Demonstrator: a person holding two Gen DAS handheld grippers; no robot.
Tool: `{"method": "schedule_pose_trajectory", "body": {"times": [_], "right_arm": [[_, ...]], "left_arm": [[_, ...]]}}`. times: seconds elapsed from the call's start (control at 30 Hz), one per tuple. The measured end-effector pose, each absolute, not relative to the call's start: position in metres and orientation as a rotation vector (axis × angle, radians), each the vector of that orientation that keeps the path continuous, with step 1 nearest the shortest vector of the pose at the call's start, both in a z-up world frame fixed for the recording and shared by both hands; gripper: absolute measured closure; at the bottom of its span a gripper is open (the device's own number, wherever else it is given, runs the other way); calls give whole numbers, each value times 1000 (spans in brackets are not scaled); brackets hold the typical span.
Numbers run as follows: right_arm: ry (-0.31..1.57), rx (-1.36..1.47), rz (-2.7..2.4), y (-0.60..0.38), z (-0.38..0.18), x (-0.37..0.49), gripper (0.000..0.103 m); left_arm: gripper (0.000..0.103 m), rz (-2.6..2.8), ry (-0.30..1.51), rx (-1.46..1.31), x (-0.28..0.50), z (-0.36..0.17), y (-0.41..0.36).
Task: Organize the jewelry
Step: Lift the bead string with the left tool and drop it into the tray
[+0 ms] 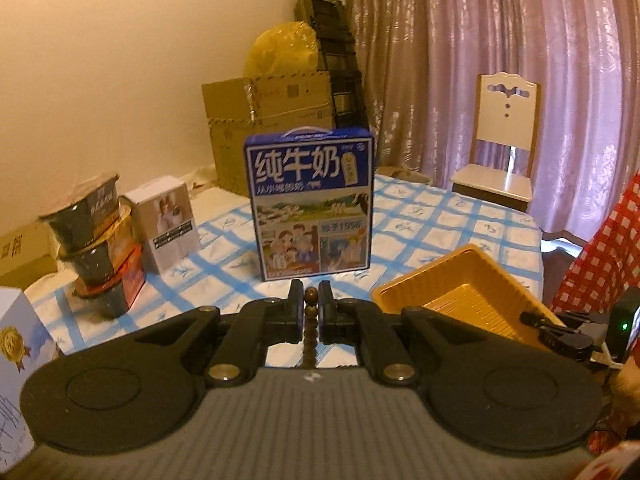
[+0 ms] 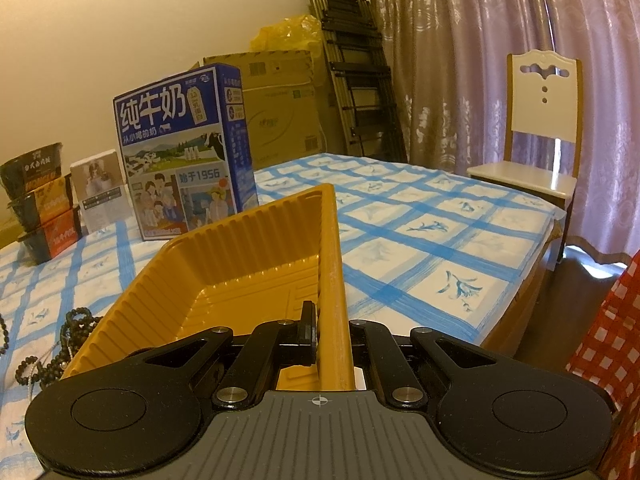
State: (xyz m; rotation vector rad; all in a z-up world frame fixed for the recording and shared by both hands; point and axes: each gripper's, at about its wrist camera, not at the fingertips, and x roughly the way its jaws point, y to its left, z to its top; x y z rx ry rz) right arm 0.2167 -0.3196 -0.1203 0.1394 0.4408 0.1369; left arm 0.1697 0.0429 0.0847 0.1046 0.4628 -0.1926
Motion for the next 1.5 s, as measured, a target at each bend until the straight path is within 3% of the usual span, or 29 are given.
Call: {"method": "schedule_pose_trajectory", "body": {"times": [0.53,1.17,1.23,1.5], "right_arm": [[412,117,180,-316,-116,219,98],[424,138,182,-319,-117,217,97],[424,141,180,-320,-118,217,97],[430,145,177,-320,-119,216,97]], "left_arm": [[97,-428,349,50,199,113,-36],[96,-433,621,8,283,6,-99],[88,-429,623,10,283,5,-99],[78,-371,617,3,274,7,-77]]}}
